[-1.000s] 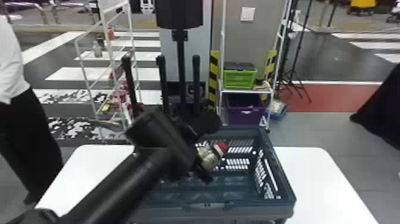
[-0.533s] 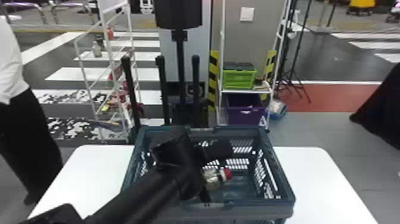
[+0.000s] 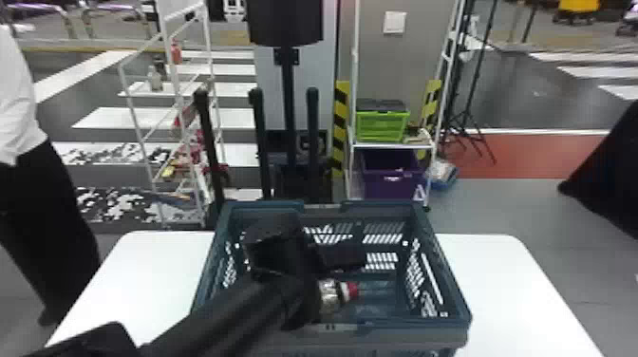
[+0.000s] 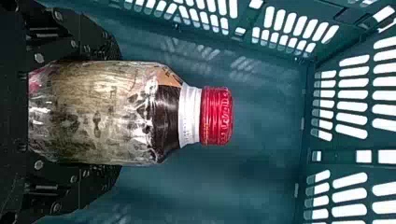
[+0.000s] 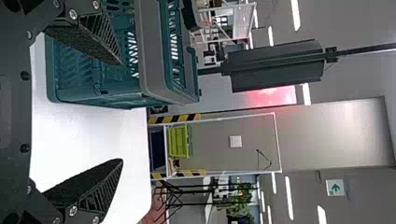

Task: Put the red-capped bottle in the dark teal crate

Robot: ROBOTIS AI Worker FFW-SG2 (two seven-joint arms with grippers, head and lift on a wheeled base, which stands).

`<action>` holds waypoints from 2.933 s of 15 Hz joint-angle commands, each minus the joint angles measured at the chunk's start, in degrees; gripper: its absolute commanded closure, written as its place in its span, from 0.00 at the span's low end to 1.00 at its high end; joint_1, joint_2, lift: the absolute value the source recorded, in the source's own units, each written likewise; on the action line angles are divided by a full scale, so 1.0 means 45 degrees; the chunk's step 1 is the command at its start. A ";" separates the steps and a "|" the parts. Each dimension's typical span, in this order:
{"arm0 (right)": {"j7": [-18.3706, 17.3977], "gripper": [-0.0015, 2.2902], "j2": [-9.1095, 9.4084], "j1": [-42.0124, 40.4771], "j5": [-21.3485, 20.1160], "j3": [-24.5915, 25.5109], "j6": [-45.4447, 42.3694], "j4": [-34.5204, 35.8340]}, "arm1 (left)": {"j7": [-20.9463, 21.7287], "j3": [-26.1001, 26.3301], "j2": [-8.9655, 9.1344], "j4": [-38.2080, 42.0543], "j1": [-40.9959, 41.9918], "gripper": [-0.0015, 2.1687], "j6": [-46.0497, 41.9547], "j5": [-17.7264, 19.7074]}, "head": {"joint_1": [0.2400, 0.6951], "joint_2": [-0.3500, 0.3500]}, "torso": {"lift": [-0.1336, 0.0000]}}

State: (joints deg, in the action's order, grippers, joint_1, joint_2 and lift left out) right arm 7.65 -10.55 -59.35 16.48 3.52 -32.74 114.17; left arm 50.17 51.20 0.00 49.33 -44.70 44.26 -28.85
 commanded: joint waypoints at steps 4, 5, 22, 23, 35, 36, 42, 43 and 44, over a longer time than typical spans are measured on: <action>0.0000 0.07 -0.0058 -0.0112 0.0106 0.0038 -0.0389 -0.0116 | -0.0993 -0.0089 -0.0059 0.0464 0.0129 0.01 0.0079 0.0162 | 0.57 0.50 | 1.00; 0.0000 0.07 -0.0058 -0.0112 0.0106 0.0058 -0.0428 -0.0136 | -0.0993 -0.0284 -0.0196 0.0933 0.0226 0.02 0.0196 0.0162 | 0.57 0.50 | 1.00; 0.0391 0.07 -0.0625 -0.0209 0.0848 0.0605 -0.0545 -0.0194 | -0.7829 -0.9991 -0.1993 2.0582 1.0226 0.02 0.5001 0.3541 | 0.57 0.50 | 1.00; 0.0469 0.07 -0.0703 -0.0209 0.0868 0.0605 -0.0545 -0.0155 | -0.9079 -1.0362 -0.1719 2.1499 1.1926 0.01 0.4962 0.3521 | 0.57 0.50 | 1.00; 0.0489 0.07 -0.1367 0.0123 0.0829 0.0351 0.0510 0.0079 | -1.5700 -0.9054 -0.0372 1.5914 2.1359 0.02 -1.2812 0.4244 | 0.57 0.50 | 1.00; 0.0703 0.07 -0.1367 -0.0014 0.0848 0.0312 0.0354 0.0118 | -1.5778 -0.9054 -0.0372 1.5640 2.1672 0.02 -1.3632 0.4263 | 0.57 0.50 | 1.00; 0.0703 0.07 -0.1425 0.0025 0.0575 0.0038 0.0510 0.0333 | -1.5895 -0.9112 -0.0313 1.4878 2.2062 0.02 -1.5117 0.4303 | 0.57 0.50 | 1.00; 0.0703 0.07 -0.1425 0.0025 0.0555 0.0038 0.0510 0.0333 | -1.5856 -0.9132 -0.0313 1.4859 2.2062 0.02 -1.5117 0.4303 | 0.57 0.50 | 1.00; 0.0703 0.07 -0.1406 0.0025 0.0575 0.0058 0.0510 0.0333 | -1.5758 -0.9171 -0.0313 1.4878 2.2043 0.02 -1.5117 0.4322 | 0.57 0.50 | 1.00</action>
State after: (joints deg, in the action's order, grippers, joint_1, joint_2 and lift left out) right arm 10.81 -16.94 -59.24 19.07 3.71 -30.46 115.66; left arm -20.92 10.09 -1.41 116.28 54.56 -23.72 -9.46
